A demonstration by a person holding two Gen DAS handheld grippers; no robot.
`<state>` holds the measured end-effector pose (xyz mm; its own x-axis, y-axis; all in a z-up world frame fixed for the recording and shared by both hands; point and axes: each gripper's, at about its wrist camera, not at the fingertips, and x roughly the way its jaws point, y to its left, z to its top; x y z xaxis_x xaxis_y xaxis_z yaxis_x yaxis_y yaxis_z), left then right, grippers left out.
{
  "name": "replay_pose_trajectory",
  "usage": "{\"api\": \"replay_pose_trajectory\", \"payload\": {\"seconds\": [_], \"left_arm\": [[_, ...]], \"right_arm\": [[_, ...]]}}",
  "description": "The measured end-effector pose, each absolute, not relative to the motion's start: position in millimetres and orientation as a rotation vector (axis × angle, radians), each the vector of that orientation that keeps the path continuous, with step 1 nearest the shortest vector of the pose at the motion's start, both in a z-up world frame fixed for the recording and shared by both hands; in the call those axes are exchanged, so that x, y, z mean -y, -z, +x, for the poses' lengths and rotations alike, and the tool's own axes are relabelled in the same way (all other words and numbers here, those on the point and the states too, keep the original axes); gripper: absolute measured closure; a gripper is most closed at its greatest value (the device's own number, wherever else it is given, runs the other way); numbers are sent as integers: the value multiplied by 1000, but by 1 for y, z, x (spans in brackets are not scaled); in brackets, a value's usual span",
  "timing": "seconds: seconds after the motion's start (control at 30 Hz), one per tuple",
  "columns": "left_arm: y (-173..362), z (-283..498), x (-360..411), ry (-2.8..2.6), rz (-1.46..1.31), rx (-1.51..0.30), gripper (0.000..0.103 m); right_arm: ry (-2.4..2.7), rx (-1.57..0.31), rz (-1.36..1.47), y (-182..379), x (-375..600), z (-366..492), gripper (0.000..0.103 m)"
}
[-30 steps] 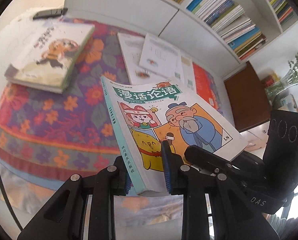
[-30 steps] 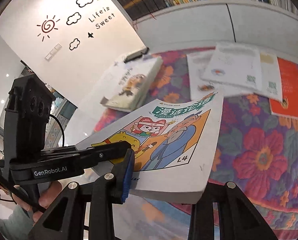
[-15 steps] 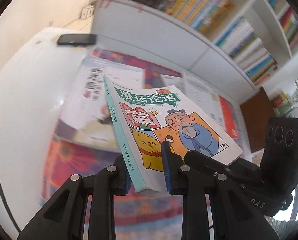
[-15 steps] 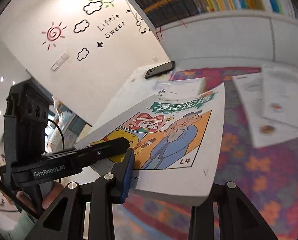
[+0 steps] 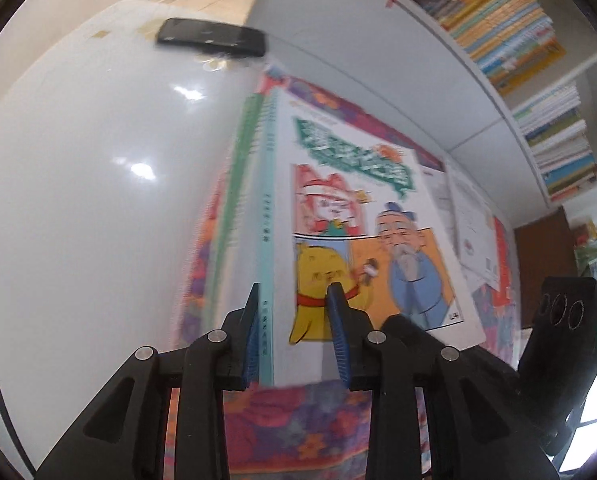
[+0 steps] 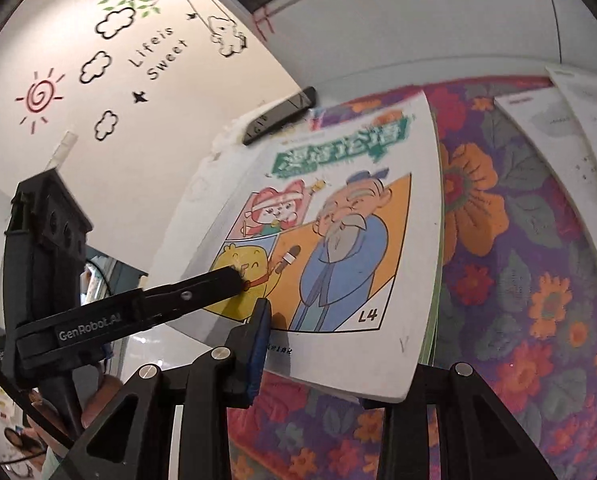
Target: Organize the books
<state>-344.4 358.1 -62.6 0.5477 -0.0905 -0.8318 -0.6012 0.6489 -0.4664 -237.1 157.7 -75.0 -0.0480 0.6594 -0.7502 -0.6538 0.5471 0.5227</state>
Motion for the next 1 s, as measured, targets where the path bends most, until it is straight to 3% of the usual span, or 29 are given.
{"api": "replay_pose_trajectory", "payload": {"seconds": [0.3,0.57,0.67,0.73,0.8,1.0], "left_arm": [[68,-416,-342,-451,-908,-922,78],[49,-410,-237,-459,-838,-965,76],[45,-395,-184,-422,-829,-981,76],[43,-380,-152,-400,-807,-984,75],[42,-361,-120,-389,-780,-999,75],[46,-319,-40,-321,-751,-1066,75]], "right_arm": [[-1105,-1242,-136,81,-165,-252,64],[-1149,-1297,-259,82,-104,-258,61],[-1089,-1229,-363,70,-60,-256,60],[-998,-1130,-458,59,-20,-249,44],[-896,-1061,-534,54,18,-233,35],[-704,-1180,-562,71,98,-162,34]]}}
